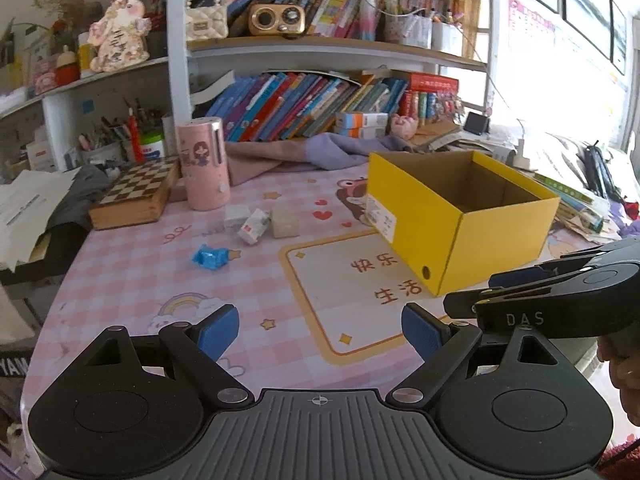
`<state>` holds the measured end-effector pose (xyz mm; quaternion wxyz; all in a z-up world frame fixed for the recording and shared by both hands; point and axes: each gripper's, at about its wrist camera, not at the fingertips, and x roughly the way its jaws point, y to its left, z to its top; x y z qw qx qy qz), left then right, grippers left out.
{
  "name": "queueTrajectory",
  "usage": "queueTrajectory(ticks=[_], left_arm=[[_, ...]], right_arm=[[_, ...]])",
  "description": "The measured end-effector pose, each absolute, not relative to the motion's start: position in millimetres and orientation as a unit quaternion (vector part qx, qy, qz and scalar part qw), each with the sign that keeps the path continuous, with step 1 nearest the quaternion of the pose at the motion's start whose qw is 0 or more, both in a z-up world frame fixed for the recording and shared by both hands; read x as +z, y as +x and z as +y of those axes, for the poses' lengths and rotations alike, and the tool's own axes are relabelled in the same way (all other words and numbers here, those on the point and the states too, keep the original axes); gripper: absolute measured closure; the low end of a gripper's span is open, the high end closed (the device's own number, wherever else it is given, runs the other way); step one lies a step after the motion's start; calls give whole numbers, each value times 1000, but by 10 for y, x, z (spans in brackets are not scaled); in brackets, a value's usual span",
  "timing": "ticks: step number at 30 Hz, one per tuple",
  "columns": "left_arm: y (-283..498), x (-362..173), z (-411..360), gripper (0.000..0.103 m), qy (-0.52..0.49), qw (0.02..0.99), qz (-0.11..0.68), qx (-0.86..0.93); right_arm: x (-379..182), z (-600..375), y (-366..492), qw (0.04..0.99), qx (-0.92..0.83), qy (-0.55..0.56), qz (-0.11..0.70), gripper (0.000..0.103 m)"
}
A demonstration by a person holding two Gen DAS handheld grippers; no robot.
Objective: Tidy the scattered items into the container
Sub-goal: 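Withdraw both open tools from the box toward the blue cloth and white boxes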
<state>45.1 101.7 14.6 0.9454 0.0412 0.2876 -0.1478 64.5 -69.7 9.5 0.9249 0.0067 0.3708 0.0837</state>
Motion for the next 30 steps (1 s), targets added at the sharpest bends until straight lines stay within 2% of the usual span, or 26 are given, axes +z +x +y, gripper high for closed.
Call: queueTrajectory(ticks=[18,30], left_arm=[[541,116,1233,12,29,949,297,-102],[936,30,1287,12,23,946,312,-85]], right_arm=[[64,-389,841,918,128,-16,375,56],[-8,-329,1271,913,135,-16,385,57]])
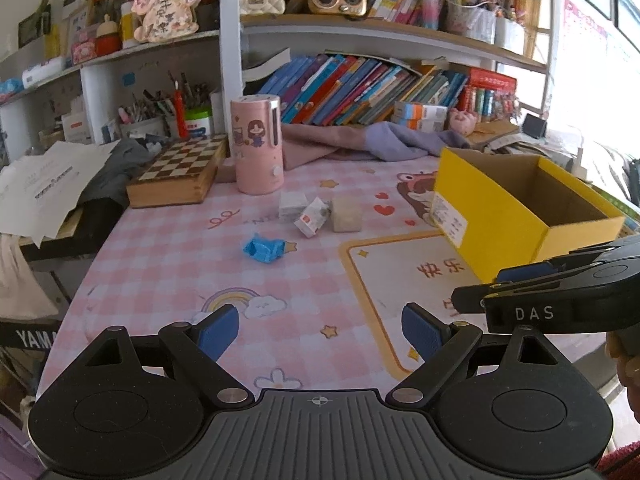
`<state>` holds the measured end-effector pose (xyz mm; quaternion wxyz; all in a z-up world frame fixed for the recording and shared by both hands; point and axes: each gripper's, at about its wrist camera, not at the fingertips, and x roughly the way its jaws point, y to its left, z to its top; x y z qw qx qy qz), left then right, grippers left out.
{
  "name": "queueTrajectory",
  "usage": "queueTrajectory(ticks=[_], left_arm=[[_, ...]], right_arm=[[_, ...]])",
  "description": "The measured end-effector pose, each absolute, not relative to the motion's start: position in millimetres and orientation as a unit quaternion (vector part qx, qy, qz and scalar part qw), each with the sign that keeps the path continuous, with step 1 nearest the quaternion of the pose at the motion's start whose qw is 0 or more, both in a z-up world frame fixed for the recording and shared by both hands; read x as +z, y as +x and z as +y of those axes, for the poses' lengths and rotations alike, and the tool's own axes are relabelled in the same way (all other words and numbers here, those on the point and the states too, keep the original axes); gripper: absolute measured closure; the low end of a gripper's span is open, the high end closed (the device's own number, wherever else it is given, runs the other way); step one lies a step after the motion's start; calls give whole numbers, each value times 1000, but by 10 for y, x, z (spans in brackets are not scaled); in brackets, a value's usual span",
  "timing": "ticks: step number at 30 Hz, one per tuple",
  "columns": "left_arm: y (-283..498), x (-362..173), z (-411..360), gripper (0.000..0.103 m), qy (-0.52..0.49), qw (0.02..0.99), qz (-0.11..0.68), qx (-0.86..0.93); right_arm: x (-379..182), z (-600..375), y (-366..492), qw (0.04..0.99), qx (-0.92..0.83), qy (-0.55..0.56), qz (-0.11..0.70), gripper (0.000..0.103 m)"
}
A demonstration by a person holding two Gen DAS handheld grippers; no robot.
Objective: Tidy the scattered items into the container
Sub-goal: 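Withdraw both open tools from the box toward the blue cloth and white boxes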
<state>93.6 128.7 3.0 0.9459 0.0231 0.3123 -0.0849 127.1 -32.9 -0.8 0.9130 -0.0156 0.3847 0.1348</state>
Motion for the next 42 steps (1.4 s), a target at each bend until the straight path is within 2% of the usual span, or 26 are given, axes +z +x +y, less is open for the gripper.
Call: queueTrajectory(ticks=[18,42], left_arm=[[1714,-74,1324,12,28,944,322,-58],[2814,-505,1380,15,41,921,387,-15]], right_arm=[[-33,-227,2196,908,151,-21,390,56],[-340,146,3514,893,134,16,429,56]])
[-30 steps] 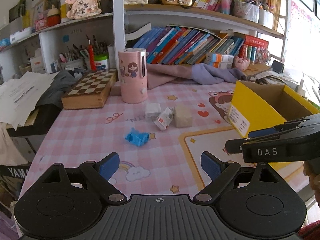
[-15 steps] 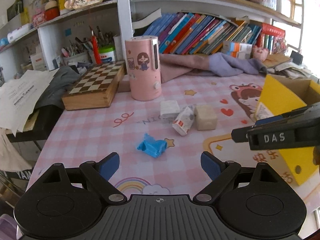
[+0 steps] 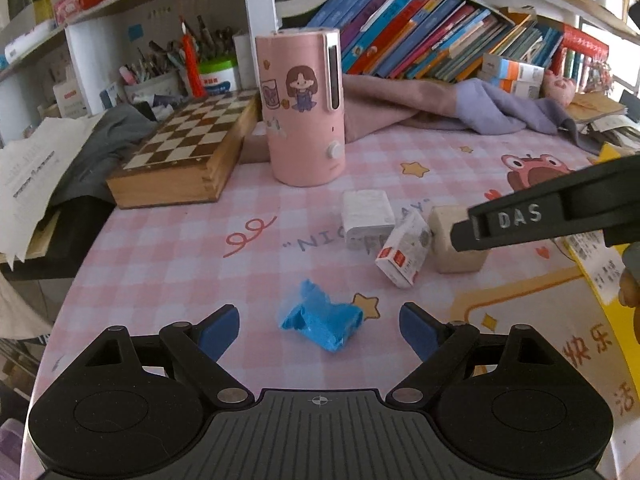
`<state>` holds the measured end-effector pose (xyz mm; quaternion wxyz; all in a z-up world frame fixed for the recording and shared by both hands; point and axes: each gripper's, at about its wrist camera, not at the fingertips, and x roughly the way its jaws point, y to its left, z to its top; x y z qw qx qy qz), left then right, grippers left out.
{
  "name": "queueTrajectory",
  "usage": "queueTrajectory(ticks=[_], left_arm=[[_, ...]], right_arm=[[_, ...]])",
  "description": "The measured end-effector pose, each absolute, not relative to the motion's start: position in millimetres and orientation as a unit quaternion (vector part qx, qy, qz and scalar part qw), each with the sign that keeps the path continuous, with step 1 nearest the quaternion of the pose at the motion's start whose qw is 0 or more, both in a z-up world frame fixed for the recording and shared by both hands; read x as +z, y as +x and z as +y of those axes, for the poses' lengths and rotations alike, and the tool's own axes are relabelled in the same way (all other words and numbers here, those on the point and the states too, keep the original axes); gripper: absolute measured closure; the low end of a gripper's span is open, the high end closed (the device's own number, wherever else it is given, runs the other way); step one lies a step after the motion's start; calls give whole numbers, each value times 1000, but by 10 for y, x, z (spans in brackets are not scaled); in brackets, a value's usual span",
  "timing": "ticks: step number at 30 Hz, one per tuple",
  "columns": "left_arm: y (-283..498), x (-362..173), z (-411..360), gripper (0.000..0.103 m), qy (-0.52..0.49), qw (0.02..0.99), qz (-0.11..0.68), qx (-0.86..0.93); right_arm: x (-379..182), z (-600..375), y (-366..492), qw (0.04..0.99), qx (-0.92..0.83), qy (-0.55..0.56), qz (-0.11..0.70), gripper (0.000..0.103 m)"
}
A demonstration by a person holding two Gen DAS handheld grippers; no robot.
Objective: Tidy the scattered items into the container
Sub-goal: 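Withdraw both open tools from the box toward the blue cloth and white boxes, then grasp the blue plastic bag with the left tool while the right tool grasps the beige sponge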
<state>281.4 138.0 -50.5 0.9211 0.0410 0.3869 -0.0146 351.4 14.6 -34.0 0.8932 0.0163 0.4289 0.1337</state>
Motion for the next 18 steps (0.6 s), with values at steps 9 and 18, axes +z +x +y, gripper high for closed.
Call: queueTrajectory(ticks=[9,18], left_arm=[[3020,-633,1415,23,30,913,406,-11],[3151,-775,1436,45,12,901,432,-14]], right_arm=[[-511,248,3777,887,115,6,447,56],[-620,244,3920,880,119,8,459,58]])
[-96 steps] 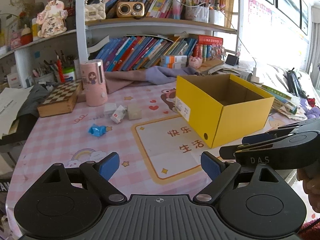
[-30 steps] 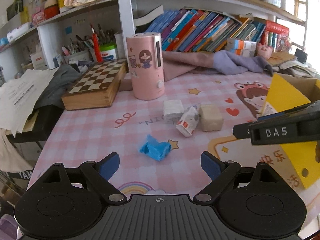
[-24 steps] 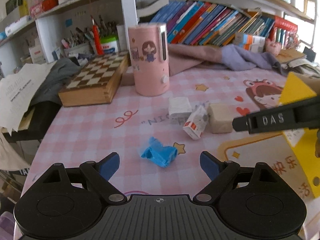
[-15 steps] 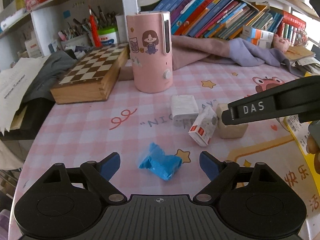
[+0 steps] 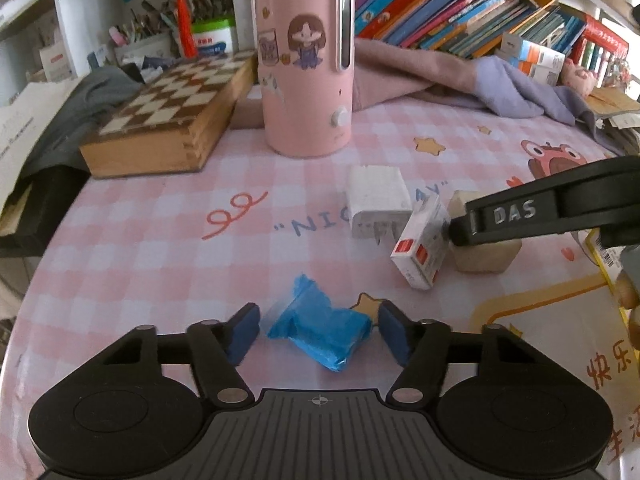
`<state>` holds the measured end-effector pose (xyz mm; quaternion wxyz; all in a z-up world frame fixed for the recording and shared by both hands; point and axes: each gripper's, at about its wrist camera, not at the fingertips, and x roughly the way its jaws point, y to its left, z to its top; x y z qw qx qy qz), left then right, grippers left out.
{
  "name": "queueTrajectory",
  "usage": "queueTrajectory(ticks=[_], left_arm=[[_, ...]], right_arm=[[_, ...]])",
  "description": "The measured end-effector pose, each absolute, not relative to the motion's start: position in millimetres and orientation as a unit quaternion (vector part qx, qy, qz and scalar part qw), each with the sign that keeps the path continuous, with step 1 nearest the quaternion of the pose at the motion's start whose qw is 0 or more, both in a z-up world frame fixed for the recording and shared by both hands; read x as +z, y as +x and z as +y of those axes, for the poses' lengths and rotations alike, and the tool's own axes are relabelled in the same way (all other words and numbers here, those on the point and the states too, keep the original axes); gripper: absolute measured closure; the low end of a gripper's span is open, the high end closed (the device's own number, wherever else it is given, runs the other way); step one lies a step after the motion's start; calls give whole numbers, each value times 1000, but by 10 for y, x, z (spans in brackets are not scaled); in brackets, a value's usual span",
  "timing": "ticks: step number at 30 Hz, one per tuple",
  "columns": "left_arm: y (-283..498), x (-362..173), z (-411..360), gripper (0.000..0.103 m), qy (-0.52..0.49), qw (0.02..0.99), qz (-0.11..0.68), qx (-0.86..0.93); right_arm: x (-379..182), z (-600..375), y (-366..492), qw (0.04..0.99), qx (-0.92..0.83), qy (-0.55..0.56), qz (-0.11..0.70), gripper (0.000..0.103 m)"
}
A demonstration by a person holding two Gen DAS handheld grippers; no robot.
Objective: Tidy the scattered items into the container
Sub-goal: 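Grasp the blue plastic bag with the left tool while the right tool grasps the beige sponge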
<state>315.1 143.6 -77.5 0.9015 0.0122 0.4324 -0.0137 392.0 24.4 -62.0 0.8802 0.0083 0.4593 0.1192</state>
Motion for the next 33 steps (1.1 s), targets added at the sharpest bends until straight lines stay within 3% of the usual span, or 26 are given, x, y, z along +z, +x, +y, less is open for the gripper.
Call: queueTrajectory(ticks=[6,33], left_arm=[[3141,-756,1425,57,6,903,429,-17],[2652,-204,1372,59,-23,927,371,-50]], right_arm=[[-591,181,3908,878,130,10,461,68],[-200,-19,3319,890,145,12,432,72]])
